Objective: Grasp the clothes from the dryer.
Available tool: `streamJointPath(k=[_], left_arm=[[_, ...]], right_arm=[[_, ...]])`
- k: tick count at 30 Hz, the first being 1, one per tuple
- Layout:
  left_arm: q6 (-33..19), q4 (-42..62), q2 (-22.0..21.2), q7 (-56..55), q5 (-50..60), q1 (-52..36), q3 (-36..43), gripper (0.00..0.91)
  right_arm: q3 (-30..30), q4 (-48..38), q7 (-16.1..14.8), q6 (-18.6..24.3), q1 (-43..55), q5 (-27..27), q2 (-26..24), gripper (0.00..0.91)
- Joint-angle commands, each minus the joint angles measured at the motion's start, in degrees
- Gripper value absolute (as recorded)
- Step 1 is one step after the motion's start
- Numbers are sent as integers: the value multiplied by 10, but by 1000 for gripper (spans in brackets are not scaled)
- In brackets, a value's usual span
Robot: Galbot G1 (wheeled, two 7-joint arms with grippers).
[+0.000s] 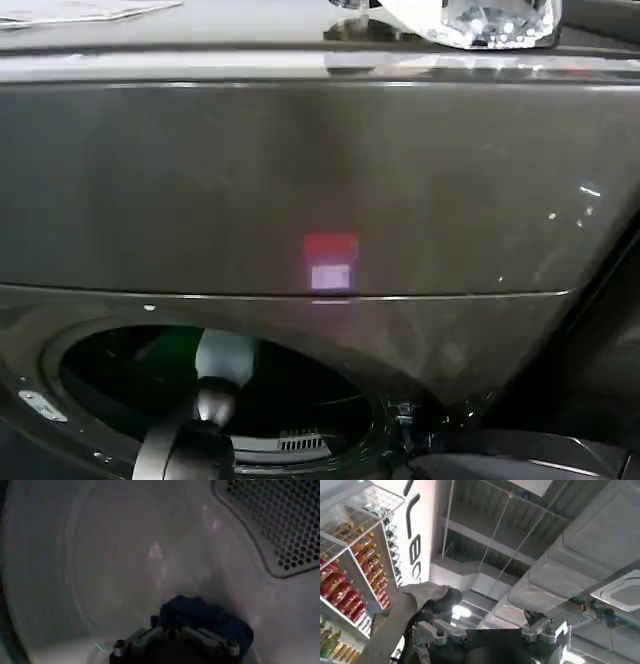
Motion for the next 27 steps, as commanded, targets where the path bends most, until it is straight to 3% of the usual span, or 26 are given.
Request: streamJointPath(k=[1,27], left_arm=[[0,-4,-28,-17,-19,4,1,0],[8,0,-28,-10,-20,1,6,0]], right_arm=[[-2,-1,-2,10,-1,3,1,907],[5,14,-12,-9,-1,-4,4,907]])
